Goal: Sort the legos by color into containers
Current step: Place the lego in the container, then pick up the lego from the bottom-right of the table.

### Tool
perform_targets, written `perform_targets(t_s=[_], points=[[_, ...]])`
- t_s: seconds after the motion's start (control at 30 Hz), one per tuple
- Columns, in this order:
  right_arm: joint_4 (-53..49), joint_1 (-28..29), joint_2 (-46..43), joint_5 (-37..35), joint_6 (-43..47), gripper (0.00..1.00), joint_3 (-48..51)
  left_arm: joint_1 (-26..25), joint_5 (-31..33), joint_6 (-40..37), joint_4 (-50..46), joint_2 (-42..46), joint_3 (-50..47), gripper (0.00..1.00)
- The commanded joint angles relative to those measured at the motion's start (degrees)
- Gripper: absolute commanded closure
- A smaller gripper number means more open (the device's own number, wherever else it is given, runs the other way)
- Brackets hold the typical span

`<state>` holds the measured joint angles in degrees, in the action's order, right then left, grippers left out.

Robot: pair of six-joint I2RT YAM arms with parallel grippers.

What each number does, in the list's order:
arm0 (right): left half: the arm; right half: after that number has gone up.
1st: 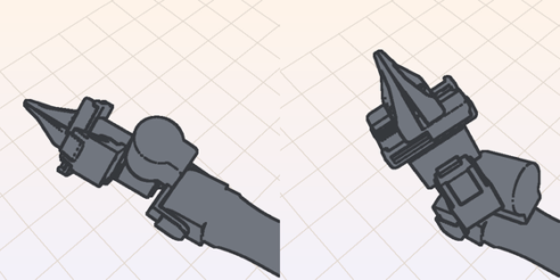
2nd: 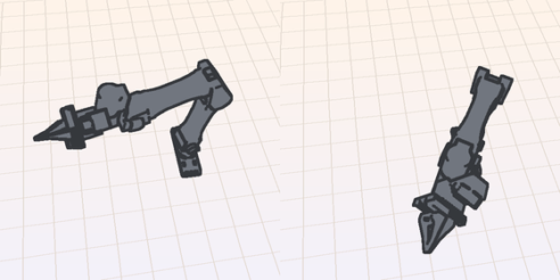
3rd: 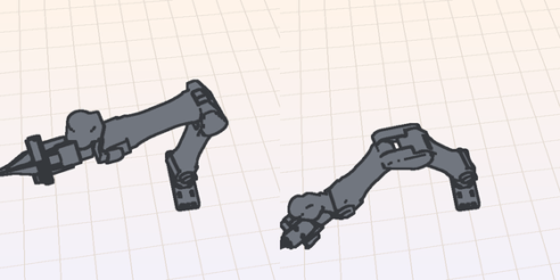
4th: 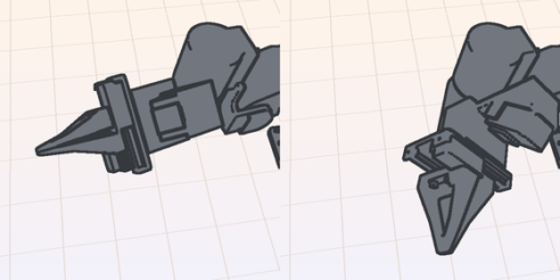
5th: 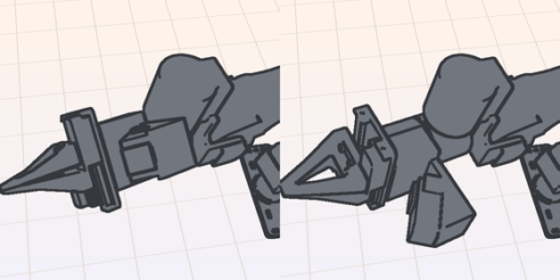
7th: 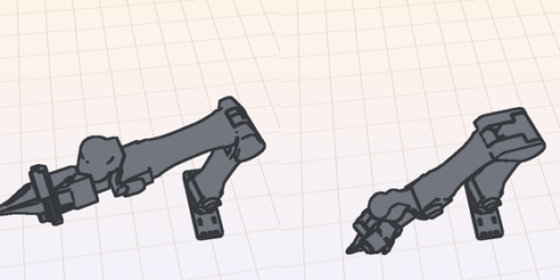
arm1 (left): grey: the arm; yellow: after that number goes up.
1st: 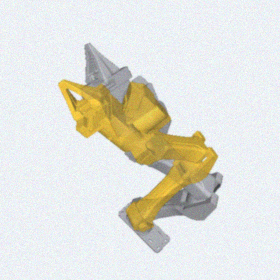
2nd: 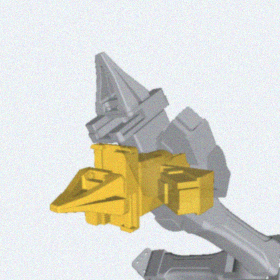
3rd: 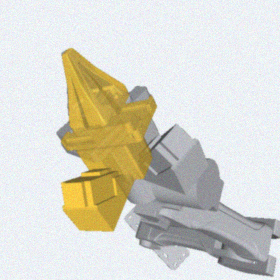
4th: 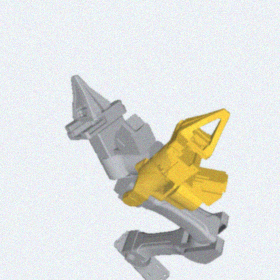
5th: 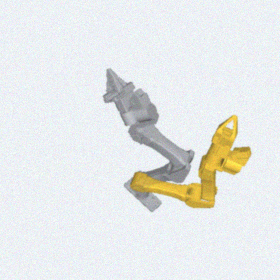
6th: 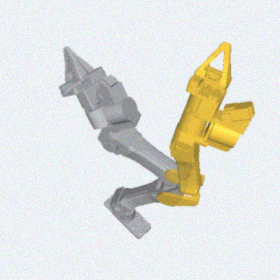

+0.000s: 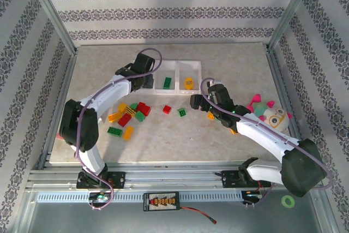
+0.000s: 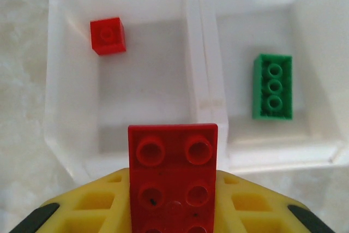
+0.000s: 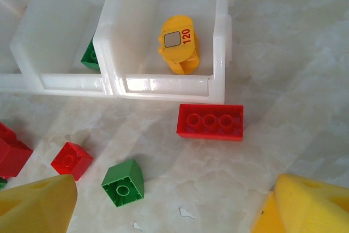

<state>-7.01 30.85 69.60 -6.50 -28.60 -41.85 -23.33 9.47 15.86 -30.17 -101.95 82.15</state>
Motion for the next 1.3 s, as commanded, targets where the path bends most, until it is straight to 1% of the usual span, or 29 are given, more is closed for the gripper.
perform_targets(t_s=[0.0,0.27,0.37,0.43,0.5,0.6,0.7,0.8,0.9,0.97,1.03,1.13,1.2,1.27], points=[[1.12,-0.70,-0.02,0.48,-0.48,0.07,-1.22,2.38,-0.30,-3.03,0.47,-4.89,4.49,0.69],[0.66,-0.66,-1.94,-0.32,-1.02,0.06,0.35,6.02,-2.60,-3.23,-0.87,-15.35,13.74,0.69],[0.45,-0.65,-2.76,-0.62,-1.09,0.06,0.69,6.54,-3.71,-2.72,-1.98,-17.61,15.71,0.68],[0.09,-0.70,-3.28,-0.88,-1.05,0.05,0.71,6.55,-4.02,-2.50,-2.09,-18.02,16.11,0.66],[-0.15,-0.78,-3.76,-1.19,-1.01,0.05,0.80,6.59,-3.81,-2.08,-1.86,-17.77,16.11,0.59],[-1.02,-0.79,-4.46,-1.39,-0.55,0.05,0.76,6.58,-3.51,-2.49,-2.21,-16.61,16.20,0.42],[-2.50,-0.92,-5.34,-2.46,-0.06,0.05,0.89,6.59,-3.43,-3.18,-2.10,-14.01,15.24,0.29],[-4.70,-1.46,-5.96,-3.90,-0.13,0.05,1.13,6.59,-6.08,-4.36,2.05,-9.57,11.07,0.21],[-7.27,-2.10,-6.22,-5.14,-0.46,0.05,1.28,5.75,-10.66,-6.41,8.91,-3.86,4.73,0.14],[-10.70,-2.44,-5.98,-6.88,-1.33,0.05,0.75,4.51,-13.34,-8.61,14.42,0.43,-0.09,0.10],[-14.02,-2.79,-5.43,-8.30,-2.27,0.05,0.17,2.96,-16.07,-10.70,18.60,3.80,-3.94,0.07],[-17.43,-3.70,-4.43,-8.53,-3.15,0.06,-0.29,0.14,-20.77,-14.73,25.05,8.64,-10.37,0.04],[-19.13,-4.65,-3.29,-7.67,-3.96,0.07,-0.68,-2.56,-22.64,-18.61,29.78,11.63,-14.96,0.03],[-20.14,-5.72,-1.69,-5.53,-3.96,0.08,-1.19,-5.44,-26.23,-23.89,32.99,14.27,-19.08,0.03]])
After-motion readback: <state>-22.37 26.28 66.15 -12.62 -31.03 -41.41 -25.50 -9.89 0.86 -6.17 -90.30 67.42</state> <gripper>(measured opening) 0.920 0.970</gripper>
